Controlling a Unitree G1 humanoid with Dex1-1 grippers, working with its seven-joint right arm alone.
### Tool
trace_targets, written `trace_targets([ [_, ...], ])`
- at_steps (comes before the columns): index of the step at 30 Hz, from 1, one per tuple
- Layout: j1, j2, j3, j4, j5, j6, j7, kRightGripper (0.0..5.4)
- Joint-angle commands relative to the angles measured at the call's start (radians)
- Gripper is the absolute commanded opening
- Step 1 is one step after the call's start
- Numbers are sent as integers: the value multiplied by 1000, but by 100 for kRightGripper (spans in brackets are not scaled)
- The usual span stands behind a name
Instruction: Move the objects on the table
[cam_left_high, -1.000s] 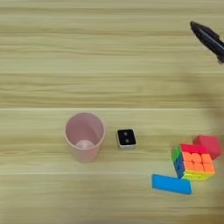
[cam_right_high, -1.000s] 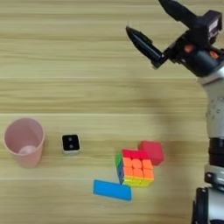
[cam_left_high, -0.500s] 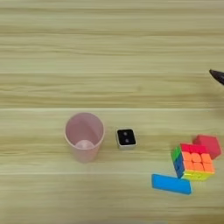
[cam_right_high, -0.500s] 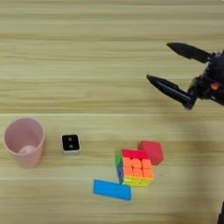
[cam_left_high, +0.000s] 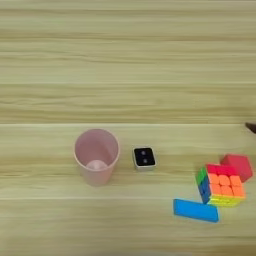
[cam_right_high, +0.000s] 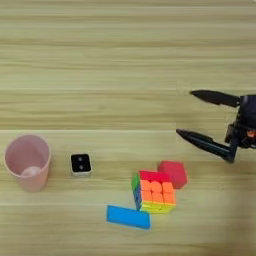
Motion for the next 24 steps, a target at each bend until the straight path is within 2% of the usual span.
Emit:
trace_targets([
  [1,-8,-109,46,-23,14,13,-1,537],
  [7,82,-165,121,-27,48,2,-1,537],
  [15,137,-197,202,-19,64,-13,-1,537],
  [24,73,-128,236,39,21,-63,-1,537],
])
